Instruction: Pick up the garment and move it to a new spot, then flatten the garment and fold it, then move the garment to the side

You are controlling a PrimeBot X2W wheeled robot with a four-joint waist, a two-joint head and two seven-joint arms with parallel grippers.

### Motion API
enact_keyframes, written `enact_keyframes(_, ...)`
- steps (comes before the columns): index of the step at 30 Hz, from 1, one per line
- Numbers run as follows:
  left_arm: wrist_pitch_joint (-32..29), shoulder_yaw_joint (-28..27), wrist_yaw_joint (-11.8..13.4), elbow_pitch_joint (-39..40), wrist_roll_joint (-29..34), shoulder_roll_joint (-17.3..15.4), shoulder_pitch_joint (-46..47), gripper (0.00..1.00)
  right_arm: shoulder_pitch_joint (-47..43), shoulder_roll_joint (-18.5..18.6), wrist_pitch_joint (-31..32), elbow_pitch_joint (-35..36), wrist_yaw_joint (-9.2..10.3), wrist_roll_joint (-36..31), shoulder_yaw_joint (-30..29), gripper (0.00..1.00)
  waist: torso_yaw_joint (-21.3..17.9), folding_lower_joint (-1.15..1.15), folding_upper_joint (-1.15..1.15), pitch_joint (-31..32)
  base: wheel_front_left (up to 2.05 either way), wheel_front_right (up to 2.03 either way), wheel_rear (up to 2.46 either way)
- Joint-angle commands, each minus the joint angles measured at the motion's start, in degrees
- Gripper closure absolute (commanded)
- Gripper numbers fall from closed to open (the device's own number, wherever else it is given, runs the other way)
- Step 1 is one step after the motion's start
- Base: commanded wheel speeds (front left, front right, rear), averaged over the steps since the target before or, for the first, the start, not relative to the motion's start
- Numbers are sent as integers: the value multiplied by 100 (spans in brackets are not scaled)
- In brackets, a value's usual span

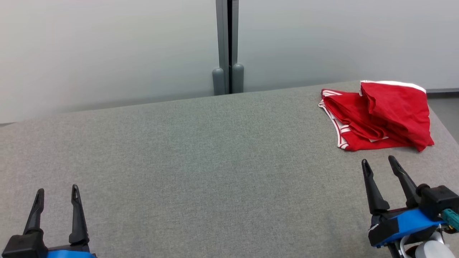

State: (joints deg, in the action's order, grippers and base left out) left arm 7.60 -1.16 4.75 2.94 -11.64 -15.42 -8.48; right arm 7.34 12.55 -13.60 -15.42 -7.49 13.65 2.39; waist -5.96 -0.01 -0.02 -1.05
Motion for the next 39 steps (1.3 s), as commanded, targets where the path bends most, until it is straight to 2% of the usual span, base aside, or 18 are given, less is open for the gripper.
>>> enact_keyframes(1, -13, -7, 14, -20, -26, -19, -75, 0, -187, -128, 89, 171, -1, -115, -97, 0, 24, 1, 2, 53, 0, 0, 0)
enact_keyframes(9, -31, 81, -14, -84, -49, -33, -33, 0, -652, -618, 443, 718, -1, -445, -348, 0, 240, 1, 2, 222, 0, 0, 0)
enact_keyframes(14, -61, 100, -28, -126, -84, -57, 27, 0, -758, -763, 549, 846, -1, -530, -393, 0, 331, 1, 2, 269, 0, 0, 0)
enact_keyframes(39, -104, 120, 51, -50, -217, -141, 43, 0, -803, -909, 766, 798, -1, -562, -392, 0, 424, 1, 2, 295, 0, 0, 0)
